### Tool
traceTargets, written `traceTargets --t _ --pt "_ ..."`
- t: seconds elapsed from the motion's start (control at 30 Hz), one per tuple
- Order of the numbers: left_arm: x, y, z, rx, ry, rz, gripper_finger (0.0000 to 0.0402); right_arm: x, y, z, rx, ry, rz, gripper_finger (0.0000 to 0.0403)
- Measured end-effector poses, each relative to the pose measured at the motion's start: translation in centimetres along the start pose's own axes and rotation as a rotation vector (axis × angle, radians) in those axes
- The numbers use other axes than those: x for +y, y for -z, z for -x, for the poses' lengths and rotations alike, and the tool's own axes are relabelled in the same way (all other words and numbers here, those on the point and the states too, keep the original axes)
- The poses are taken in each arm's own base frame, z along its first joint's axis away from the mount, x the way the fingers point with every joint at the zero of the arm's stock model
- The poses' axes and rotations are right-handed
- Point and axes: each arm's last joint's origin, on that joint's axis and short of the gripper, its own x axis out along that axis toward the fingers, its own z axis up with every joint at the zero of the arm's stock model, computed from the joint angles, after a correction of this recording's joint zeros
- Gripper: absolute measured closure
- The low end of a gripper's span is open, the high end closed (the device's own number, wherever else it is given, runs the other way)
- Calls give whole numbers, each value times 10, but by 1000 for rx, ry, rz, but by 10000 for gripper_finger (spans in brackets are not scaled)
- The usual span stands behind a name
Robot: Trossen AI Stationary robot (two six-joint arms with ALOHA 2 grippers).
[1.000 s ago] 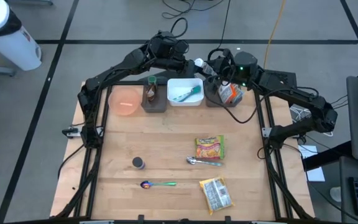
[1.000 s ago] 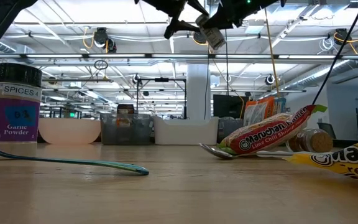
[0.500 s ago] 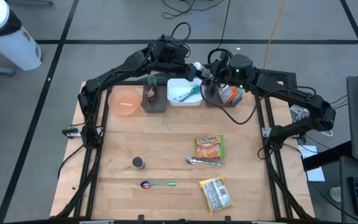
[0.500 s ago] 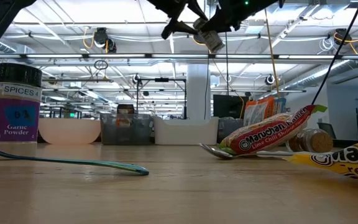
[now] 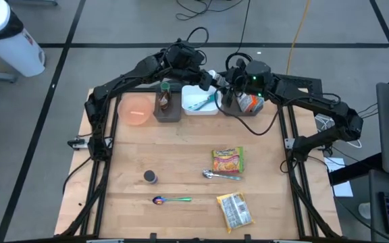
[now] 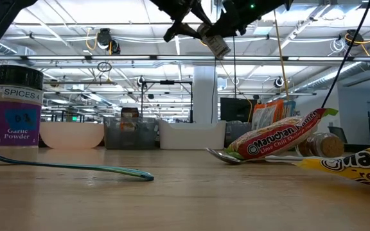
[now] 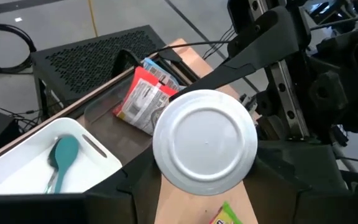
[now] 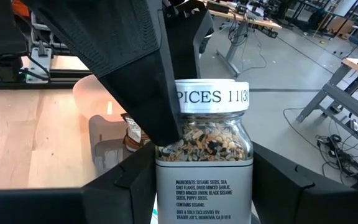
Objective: Pick & Place Food Item
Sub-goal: Put the white seasoning bottle into the left black bin
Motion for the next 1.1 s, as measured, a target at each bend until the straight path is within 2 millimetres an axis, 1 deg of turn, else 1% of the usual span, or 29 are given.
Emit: traceTargets --t 0.17,0.37,0.43,0.57,0.73,0.93,1.1 --pt "0 0 0 -2 0 8 200 0 0 0 -4 -3 1 212" --pt "0 -2 0 -19 4 34 151 1 -1 0 -15 -14 8 212" --pt "-2 -5 1 -50 19 31 137 3 -2 -1 -25 -52 11 212" --pt "-5 -8 3 -77 39 21 121 7 2 -4 -2 -91 13 212" --pt "-4 -8 1 -74 45 15 130 4 -2 -1 -18 -15 14 212" --pt "-2 -8 1 -63 37 -33 155 5 -2 -1 -15 -16 11 212" --pt "6 -7 2 -27 8 -37 166 4 -2 2 -10 4 9 212"
